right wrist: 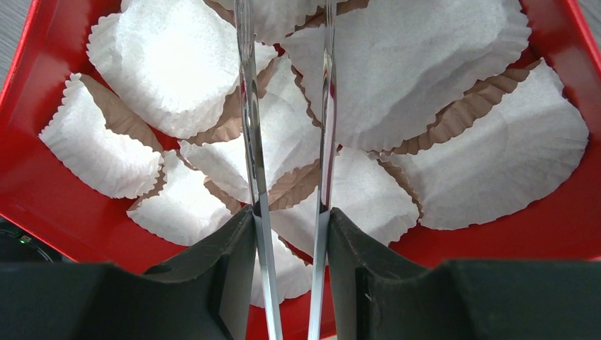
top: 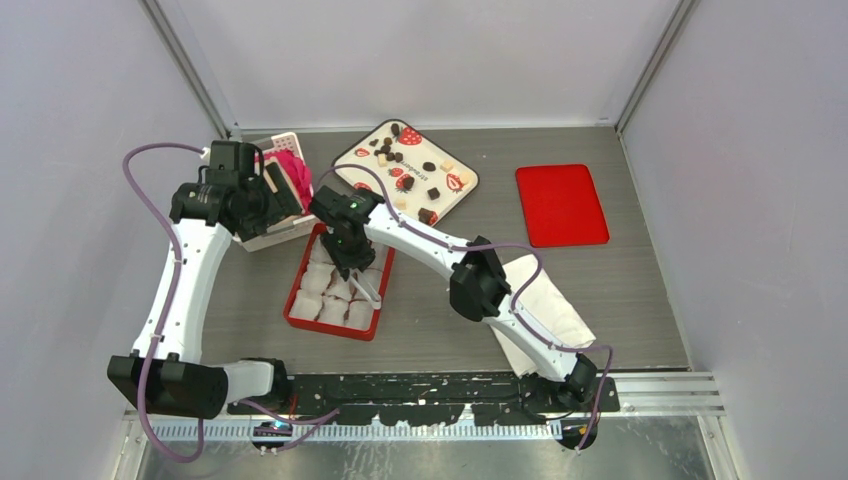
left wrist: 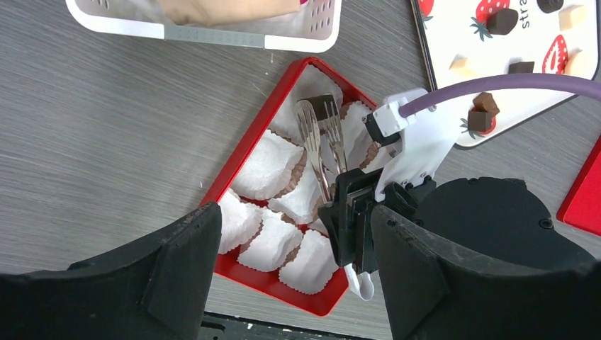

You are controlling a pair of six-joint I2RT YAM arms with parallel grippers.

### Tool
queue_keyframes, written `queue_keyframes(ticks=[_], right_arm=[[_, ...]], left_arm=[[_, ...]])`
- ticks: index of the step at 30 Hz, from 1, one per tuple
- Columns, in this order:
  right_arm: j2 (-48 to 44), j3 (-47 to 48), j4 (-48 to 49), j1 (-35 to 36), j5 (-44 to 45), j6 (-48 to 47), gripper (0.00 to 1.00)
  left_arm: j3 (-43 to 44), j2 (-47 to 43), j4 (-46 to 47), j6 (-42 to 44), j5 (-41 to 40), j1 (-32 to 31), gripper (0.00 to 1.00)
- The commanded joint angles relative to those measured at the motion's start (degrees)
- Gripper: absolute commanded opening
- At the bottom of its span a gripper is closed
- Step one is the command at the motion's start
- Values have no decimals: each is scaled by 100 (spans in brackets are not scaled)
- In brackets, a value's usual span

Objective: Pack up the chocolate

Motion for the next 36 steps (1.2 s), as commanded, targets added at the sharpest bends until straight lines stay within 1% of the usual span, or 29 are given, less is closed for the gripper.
queue_keyframes(ticks=[1,18,25,33,36], right_arm=[[-161,289,57,40,-78,-115,33],[-238,270,63,62,-157,-158,52],[-398,278,64,63,-120,-176,51],[-1183,164,85,55,228,-308,50],[-1534,-83,133,-14,300,-352,46]], left_arm=[[-18,-157,68,-48,37,50,78],[-114,-217,94,-75,86,68,78],[-110,-213,103,-80,112,65,78],[-33,-184,98,-84,133,69,78],[16,-159,94,-76,135,69,78]])
